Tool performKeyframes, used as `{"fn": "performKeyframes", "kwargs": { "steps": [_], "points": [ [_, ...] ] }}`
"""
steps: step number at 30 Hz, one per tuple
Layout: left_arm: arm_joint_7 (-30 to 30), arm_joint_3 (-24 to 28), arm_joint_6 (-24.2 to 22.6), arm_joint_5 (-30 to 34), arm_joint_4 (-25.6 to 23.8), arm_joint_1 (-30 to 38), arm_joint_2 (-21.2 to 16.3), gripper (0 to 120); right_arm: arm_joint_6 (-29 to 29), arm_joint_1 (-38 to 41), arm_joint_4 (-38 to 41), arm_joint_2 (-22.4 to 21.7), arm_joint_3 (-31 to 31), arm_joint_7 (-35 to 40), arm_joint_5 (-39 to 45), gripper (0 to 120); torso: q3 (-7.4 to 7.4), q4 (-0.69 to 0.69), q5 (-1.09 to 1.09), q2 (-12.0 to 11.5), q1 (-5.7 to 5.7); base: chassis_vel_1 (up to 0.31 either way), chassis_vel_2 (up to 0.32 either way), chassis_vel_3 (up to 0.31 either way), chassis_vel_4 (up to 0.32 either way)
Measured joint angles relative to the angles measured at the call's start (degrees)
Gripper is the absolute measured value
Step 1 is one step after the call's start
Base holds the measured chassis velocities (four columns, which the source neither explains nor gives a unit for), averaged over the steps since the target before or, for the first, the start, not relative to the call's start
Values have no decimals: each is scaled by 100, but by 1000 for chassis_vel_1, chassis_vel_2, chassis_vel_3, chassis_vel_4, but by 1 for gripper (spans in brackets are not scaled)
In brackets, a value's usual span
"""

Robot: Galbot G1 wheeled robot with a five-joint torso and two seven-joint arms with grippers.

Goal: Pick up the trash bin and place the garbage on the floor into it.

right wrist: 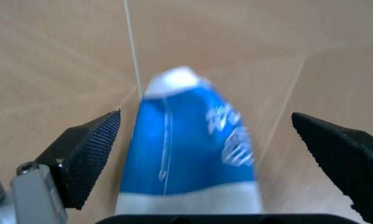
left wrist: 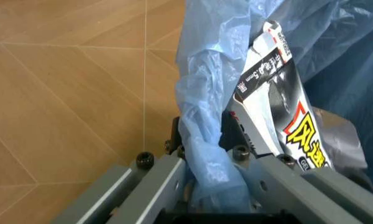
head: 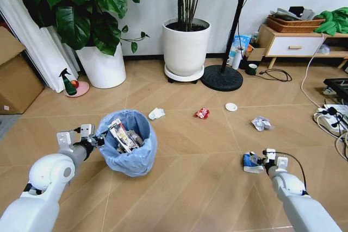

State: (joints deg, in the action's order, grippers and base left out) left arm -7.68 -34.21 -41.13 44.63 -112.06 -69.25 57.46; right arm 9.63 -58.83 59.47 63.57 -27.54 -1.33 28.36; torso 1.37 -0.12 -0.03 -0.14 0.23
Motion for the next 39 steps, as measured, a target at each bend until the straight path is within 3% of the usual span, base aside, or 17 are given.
{"fn": "performKeyframes", "kwargs": {
  "steps": [9, 20, 25, 39],
  "points": [
    [-20, -4, 6, -13, -40, -51, -10, 0, -130, 347, -683, 366, 27, -31, -101, 100, 0, 0, -5, 0, 0, 0, 0, 0, 0],
    [-33, 7, 12, -15, -42, -45, -12, 0, -167, 448, -963, 444, 23, 27, -148, 98, 0, -1, -3, 0, 0, 0, 0, 0, 0],
    [-36, 18, 29, -16, -30, -11, -19, 0, -219, 473, -1063, 547, -5, 94, -199, 73, 0, 0, -3, 0, 0, 0, 0, 0, 0],
    [-27, 4, 45, -20, -20, -11, -15, 0, -229, 537, -1129, 609, -14, 214, -214, 45, -1, 0, -3, 0, 0, 0, 0, 0, 0]
  ]
}}
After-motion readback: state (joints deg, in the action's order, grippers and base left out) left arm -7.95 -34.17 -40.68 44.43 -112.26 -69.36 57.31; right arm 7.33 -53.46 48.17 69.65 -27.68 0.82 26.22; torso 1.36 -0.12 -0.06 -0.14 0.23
